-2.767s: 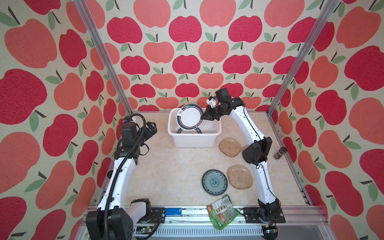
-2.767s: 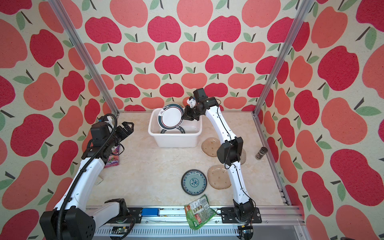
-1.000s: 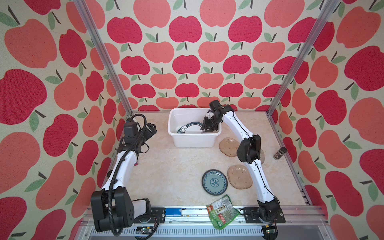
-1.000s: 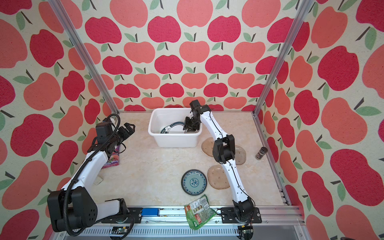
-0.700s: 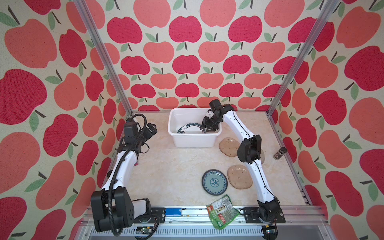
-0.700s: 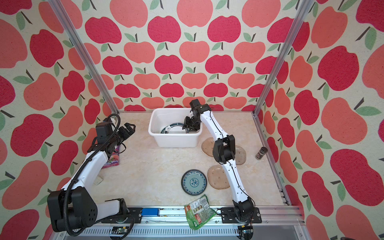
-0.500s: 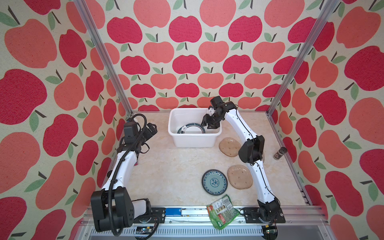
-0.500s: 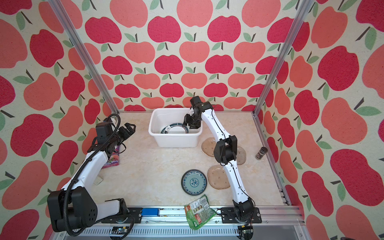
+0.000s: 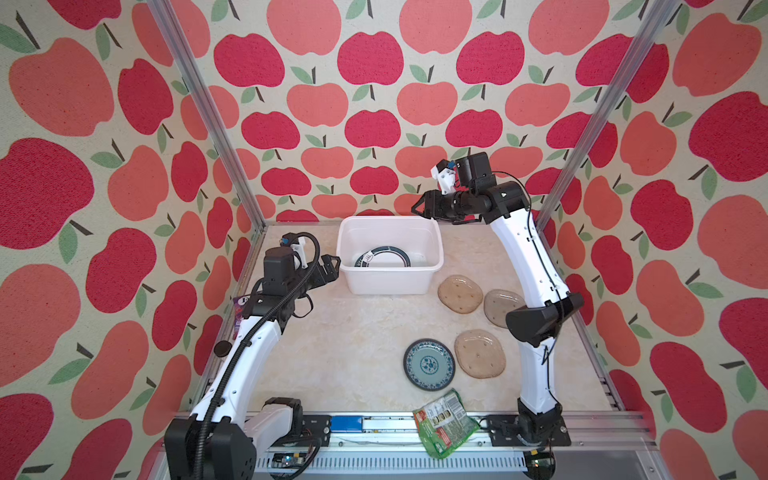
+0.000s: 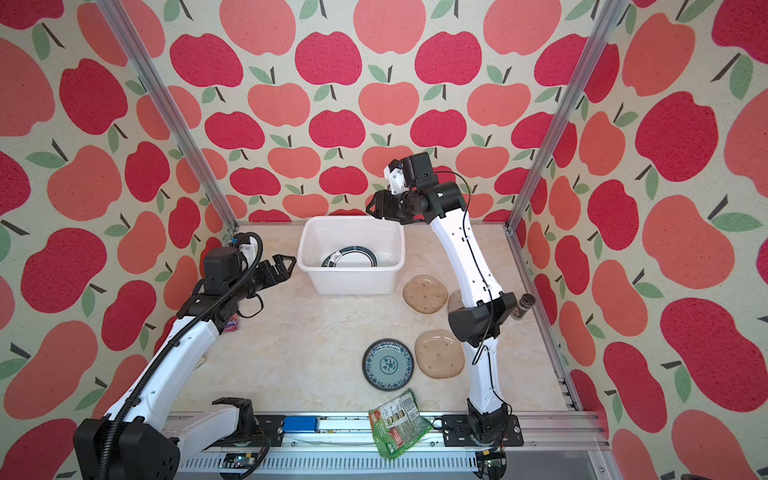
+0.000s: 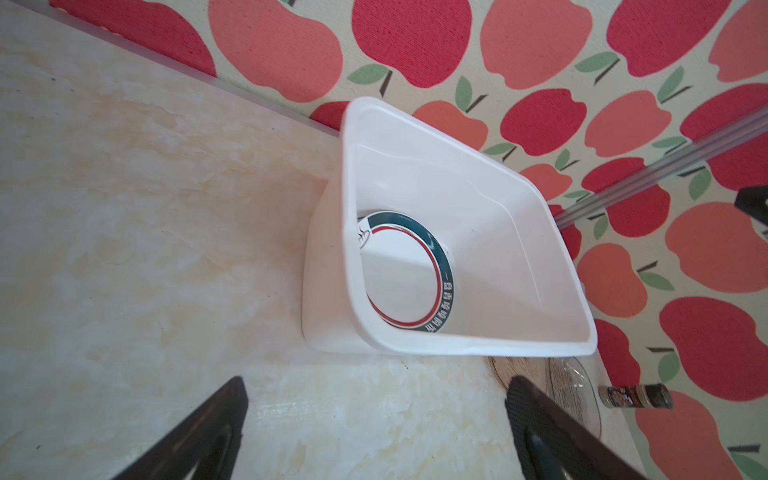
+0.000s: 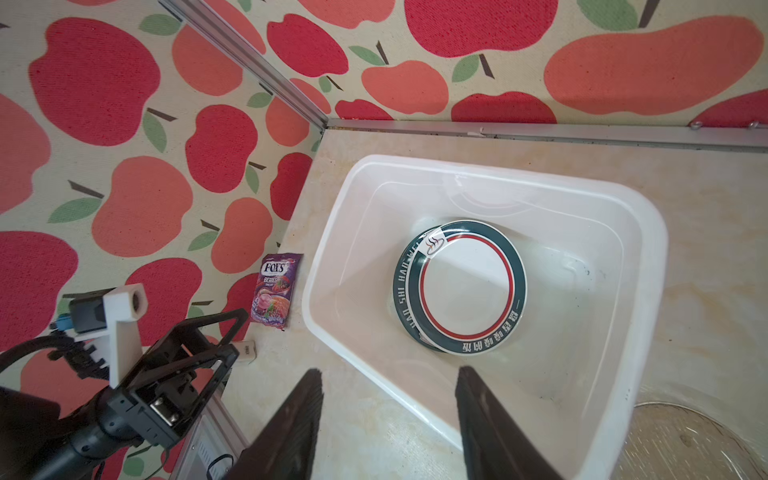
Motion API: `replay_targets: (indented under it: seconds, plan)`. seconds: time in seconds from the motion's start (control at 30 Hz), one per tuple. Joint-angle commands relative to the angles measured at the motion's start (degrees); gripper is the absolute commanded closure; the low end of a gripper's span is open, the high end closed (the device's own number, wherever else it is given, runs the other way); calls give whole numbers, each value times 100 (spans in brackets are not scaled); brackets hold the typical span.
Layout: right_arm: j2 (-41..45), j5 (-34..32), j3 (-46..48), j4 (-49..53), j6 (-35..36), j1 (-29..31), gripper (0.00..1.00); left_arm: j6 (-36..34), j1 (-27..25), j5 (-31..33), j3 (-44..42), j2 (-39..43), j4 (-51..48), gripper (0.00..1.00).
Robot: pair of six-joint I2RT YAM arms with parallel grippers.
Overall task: Place the plates into the plastic bin on the countertop
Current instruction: 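Withdraw the right gripper from the bin while the left gripper reaches toward the blue-floral plate, then grasp the blue-floral plate edge with the left gripper and tilt it up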
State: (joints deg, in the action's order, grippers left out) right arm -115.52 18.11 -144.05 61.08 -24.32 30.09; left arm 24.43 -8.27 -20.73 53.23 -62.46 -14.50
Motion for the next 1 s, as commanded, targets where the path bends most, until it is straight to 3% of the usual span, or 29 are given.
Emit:
replay_targets:
  seconds: [0.0,0.2,0.33,0.77,0.97]
  plan:
    - [732,-153,1321,-531,264,123,47,-322,-652,-633,1,176,-325,1]
    - [2598,-231,4203,-1947,-39,142,49,-493,-2053,-355,-177,-210,-604,0]
    - [3230,-288,5283,-2145,-152,115,49,-690,-2640,-229,-210,-745,-732,2]
    - [3919,-177,6742,-2543,-423,-43,50,-1080,-3212,-628,-129,-2536,-485,24]
    - [3914,-97,6880,-2612,-451,-96,51,-1196,-3290,-889,-141,-2917,-363,27]
